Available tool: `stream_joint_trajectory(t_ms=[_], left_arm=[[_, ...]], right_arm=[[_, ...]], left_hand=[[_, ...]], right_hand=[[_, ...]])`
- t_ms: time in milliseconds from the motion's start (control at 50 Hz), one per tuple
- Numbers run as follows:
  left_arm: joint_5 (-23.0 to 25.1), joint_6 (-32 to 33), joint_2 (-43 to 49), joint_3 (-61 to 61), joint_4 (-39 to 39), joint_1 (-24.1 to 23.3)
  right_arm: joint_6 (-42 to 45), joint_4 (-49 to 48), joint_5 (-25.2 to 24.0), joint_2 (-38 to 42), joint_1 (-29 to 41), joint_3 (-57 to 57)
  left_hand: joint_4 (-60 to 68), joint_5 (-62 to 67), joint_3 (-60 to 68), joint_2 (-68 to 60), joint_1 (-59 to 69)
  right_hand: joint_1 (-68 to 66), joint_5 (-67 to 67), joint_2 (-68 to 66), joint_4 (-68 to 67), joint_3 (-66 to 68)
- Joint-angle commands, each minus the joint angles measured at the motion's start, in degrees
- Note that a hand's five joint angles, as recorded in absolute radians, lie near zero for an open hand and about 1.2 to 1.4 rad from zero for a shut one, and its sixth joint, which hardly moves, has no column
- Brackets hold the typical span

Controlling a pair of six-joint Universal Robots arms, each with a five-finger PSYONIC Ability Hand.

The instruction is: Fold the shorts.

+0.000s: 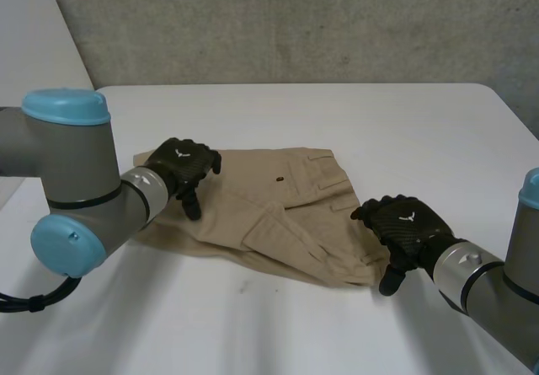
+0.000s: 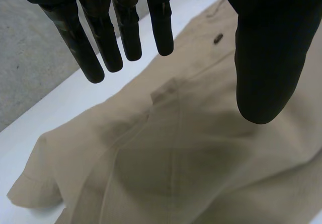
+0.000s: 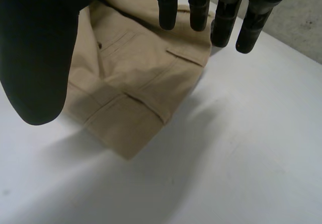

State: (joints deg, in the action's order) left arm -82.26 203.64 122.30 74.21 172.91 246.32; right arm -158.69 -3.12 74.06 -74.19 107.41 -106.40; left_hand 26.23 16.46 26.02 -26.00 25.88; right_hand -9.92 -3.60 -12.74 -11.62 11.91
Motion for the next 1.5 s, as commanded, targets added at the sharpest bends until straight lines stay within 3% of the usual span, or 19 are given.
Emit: stream_joint_trajectory(t_ms=[20, 240, 280, 360, 420, 540, 720, 740, 880, 1060, 1180, 1500], left_arm=[[-0.27, 5.01, 1.01, -0.47, -2.74, 1.53], [-0.45, 5.10, 2.24, -0.47, -4.42, 1.80], [-0.45, 5.10, 2.33, -0.47, -4.51, 1.89], [-0.54, 5.10, 2.68, -0.38, -4.51, 1.80], [-0.62, 5.10, 3.12, -0.38, -4.51, 1.80], [-3.34, 5.10, 0.84, -0.82, -4.42, 1.01], [-5.19, 3.78, -21.47, -0.90, -3.10, -0.05], [-5.28, 2.91, -26.62, -0.91, -2.23, -0.05], [-5.37, -2.89, -40.28, -1.43, -0.20, 0.57], [-5.63, -8.08, -52.60, -5.30, -0.20, 1.10], [-5.55, -8.35, -50.85, -4.51, -0.20, 1.10], [-5.02, -7.56, -15.53, -2.83, 1.29, 1.10]], right_arm=[[0.22, -2.41, 0.03, 1.76, 0.00, -0.39], [1.89, -4.09, 0.47, 5.54, 0.08, 0.40], [2.86, -4.18, 0.48, 5.72, 0.08, 0.49], [4.53, -4.79, 0.39, 5.81, 0.00, 0.58], [4.88, -4.97, 0.47, 5.81, 0.00, 0.67], [4.88, -4.27, 0.74, 4.75, -0.71, 1.72], [3.92, 1.35, 1.35, -11.84, 0.08, 9.97], [3.74, 2.49, 1.35, -14.21, 0.08, 12.25], [0.93, 8.55, 1.53, -25.20, -0.53, 24.02], [0.05, 17.52, 1.70, -27.59, -0.62, 39.24], [0.05, 19.02, 1.62, -25.84, -0.53, 41.62], [6.01, 17.80, 1.70, 3.14, 2.98, 37.05]], left_hand=[[7.18, 6.95, 7.39, -7.41, 7.53], [20.79, 20.56, 21.00, -21.03, 21.15], [24.00, 23.77, 24.21, -24.23, 24.35], [36.43, 36.20, 36.64, -36.66, 36.78], [53.72, 53.49, 53.93, -53.95, 54.07], [53.77, 53.54, 53.98, -54.00, 54.12], [53.77, 53.54, 53.98, -54.00, 54.12], [53.77, 53.54, 53.98, -54.00, 54.12], [53.77, 53.54, 53.98, -54.00, 54.12], [53.77, 53.54, 53.98, -54.00, 54.12], [53.77, 53.54, 53.98, -54.00, 54.12], [53.77, 53.54, 53.98, -54.00, 54.12]], right_hand=[[-13.59, -9.90, -10.77, -11.89, 11.60], [-29.58, -25.90, -26.76, -27.89, 27.60], [-37.63, -33.94, -34.81, -35.93, 35.64], [-69.21, -65.53, -66.39, -67.51, 67.23], [-70.08, -66.40, -67.26, -68.38, 68.09], [-70.08, -66.40, -67.26, -68.38, 68.09], [-70.08, -66.40, -67.26, -68.38, 68.09], [-70.08, -66.40, -67.26, -68.38, 68.09], [-70.08, -66.40, -67.26, -68.38, 68.09], [-70.08, -66.40, -67.26, -68.38, 68.09], [-70.08, -66.40, -67.26, -68.38, 68.09], [-70.08, -66.40, -67.26, -68.38, 68.09]])
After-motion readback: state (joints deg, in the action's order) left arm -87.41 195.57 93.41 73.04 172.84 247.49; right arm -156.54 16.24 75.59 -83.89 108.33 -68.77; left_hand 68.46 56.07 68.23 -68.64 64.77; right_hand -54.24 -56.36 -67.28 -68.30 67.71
